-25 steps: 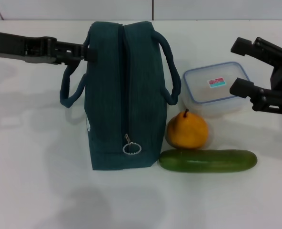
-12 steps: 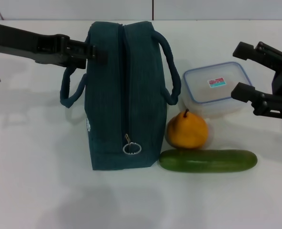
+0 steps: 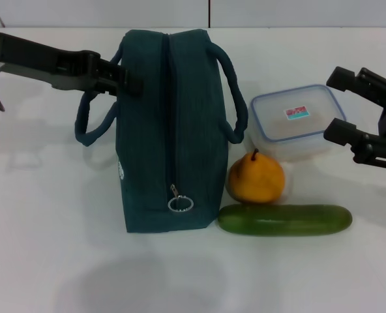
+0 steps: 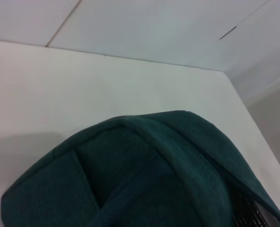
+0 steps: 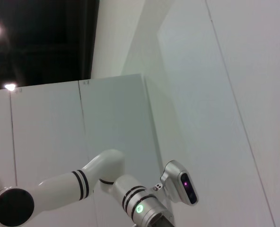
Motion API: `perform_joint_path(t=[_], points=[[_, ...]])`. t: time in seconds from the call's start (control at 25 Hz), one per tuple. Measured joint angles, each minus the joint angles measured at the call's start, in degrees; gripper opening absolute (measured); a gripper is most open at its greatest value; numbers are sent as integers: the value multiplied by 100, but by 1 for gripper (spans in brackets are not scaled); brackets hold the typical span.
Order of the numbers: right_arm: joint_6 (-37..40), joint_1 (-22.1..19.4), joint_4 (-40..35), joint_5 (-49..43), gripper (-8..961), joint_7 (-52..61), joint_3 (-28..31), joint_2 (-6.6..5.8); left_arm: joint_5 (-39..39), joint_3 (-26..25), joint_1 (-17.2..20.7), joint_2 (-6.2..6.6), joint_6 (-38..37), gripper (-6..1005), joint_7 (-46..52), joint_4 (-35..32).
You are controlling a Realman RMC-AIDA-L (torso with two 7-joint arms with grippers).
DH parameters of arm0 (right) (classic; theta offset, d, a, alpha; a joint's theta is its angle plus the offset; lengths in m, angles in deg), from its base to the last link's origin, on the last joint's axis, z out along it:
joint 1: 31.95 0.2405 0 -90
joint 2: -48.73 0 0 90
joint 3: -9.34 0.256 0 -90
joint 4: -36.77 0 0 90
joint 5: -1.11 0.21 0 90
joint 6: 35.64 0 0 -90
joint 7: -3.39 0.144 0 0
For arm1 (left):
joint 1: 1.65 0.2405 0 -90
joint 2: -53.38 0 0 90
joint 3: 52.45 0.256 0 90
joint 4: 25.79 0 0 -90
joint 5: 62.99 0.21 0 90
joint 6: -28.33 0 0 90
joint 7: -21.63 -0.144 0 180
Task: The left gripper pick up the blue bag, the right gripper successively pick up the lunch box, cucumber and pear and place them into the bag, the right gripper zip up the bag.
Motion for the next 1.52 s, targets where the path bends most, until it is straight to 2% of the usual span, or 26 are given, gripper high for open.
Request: perform_joint_path(t=[0.16, 0.4, 0.48, 0.68, 0.84, 1.04, 1.2, 1.52], points=[[-17, -45, 66, 25, 834, 1, 12, -6, -24, -23, -2, 6, 5, 541, -20, 10], [-193, -130, 138, 122, 831, 10, 38, 13, -45, -32, 6, -24, 8, 330, -26, 11], [-300, -164, 241, 292, 830, 26, 42, 13, -47, -34, 12, -31, 9, 105, -17, 11], [-379, -190, 697, 769, 828, 45, 309, -12, -65, -37, 58, -33, 9, 60, -19, 11], [-458, -200, 1119, 849, 826, 66, 830, -6, -69, -42, 63, -32, 9, 51, -48, 9], [-910, -203, 1767, 1173, 823, 111, 1364, 21, -72, -123, 69, -60, 16, 51, -128, 4], [-1642, -203, 1915, 1355, 822, 655, 1435, 19, -83, -205, 77, -88, 16, 51, -187, 2], [-3608, -56, 2297, 1593, 818, 1537, 1436, 56, -196, -167, 78, -107, -6, 51, -309, -3]])
